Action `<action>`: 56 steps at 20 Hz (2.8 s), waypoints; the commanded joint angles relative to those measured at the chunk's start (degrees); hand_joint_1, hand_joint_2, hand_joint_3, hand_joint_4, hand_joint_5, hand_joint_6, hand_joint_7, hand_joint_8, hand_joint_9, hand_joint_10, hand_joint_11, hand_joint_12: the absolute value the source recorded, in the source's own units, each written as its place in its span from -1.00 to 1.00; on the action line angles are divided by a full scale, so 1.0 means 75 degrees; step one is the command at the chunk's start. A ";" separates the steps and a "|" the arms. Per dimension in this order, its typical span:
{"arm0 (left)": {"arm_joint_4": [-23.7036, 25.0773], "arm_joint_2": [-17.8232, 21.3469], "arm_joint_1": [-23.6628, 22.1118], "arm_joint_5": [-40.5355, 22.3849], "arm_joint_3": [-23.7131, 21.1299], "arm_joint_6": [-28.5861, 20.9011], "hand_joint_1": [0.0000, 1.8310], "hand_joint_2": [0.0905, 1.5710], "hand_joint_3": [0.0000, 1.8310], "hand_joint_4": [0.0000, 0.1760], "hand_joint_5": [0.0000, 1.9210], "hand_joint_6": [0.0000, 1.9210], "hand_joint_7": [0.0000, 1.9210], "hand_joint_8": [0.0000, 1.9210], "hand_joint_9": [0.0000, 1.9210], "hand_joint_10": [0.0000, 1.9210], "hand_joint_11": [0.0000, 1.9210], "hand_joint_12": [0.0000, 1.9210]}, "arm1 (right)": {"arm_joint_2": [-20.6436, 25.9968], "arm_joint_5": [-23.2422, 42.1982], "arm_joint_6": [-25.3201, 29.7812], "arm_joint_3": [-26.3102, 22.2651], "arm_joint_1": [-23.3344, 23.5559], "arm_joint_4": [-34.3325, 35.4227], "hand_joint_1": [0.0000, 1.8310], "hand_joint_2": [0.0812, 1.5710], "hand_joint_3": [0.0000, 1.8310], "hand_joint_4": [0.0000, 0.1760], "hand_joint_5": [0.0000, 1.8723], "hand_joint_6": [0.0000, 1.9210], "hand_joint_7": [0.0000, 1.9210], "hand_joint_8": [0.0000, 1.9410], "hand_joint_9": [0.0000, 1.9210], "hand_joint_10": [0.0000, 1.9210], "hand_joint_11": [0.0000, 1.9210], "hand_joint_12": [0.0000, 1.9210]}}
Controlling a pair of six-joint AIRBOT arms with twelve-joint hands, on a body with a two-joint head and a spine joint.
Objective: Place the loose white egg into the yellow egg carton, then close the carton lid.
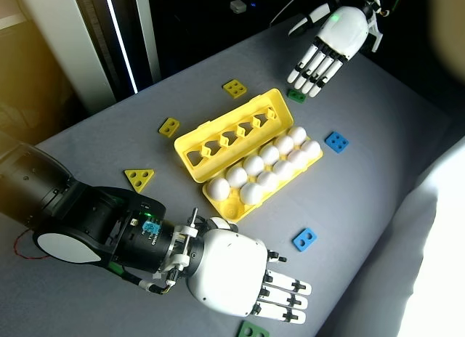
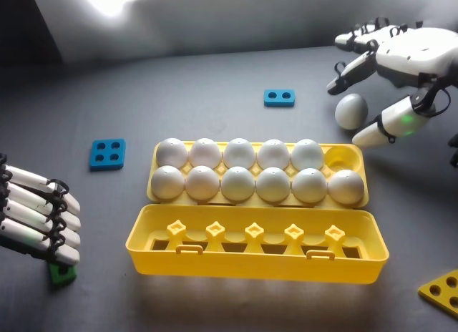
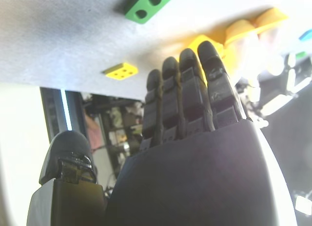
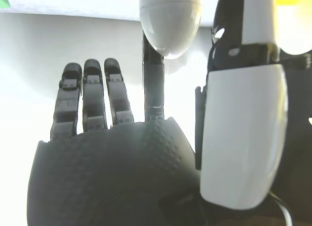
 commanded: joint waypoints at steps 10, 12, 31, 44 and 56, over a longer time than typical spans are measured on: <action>-0.0488 0.0074 -0.0002 -0.0464 0.0076 -0.0007 -1.00 0.48 -1.00 -1.00 -0.76 -0.99 -0.75 -0.99 -0.80 -1.00 -1.00 -0.58 | 0.0072 0.1008 0.0018 0.0096 -0.0027 0.0154 -0.07 -0.03 -1.00 1.00 -0.24 -0.99 -1.00 -1.00 -1.00 -1.00 -1.00 -1.00; -0.0488 0.0071 -0.0002 -0.0464 0.0081 -0.0007 -1.00 0.48 -1.00 -1.00 -0.76 -1.00 -0.75 -1.00 -0.80 -1.00 -1.00 -0.58 | 0.0051 0.1012 0.0018 0.0103 -0.0029 0.0154 -0.12 -0.02 -1.00 1.00 -0.29 -1.00 -1.00 -1.00 -1.00 -1.00 -1.00 -1.00; -0.0489 0.0064 0.0007 -0.0464 0.0096 -0.0007 -1.00 0.50 -1.00 -1.00 -0.74 -1.00 -0.73 -1.00 -0.78 -1.00 -1.00 -0.55 | 0.0000 0.1127 0.0018 0.0221 -0.0112 0.0154 -0.14 -0.01 -1.00 1.00 -0.39 -0.97 -1.00 -1.00 -1.00 -1.00 -1.00 -1.00; -0.0489 0.0054 0.0005 -0.0464 0.0116 -0.0012 -1.00 0.49 -1.00 -1.00 -0.72 -1.00 -0.72 -1.00 -0.77 -1.00 -1.00 -0.50 | -0.0022 0.1203 0.0019 0.0228 -0.0115 0.0154 0.18 0.24 -1.00 1.00 0.31 -0.42 -0.83 -1.00 -1.00 -1.00 -1.00 -1.00; -0.0489 0.0074 0.0001 -0.0464 0.0106 -0.0012 -1.00 0.50 -1.00 -1.00 -0.74 -1.00 -0.74 -1.00 -0.79 -1.00 -1.00 -0.57 | 0.0077 0.1282 0.0269 0.0228 0.0109 0.0152 0.17 0.27 -1.00 1.00 0.24 -0.30 -0.75 -0.98 -1.00 -1.00 -1.00 -1.00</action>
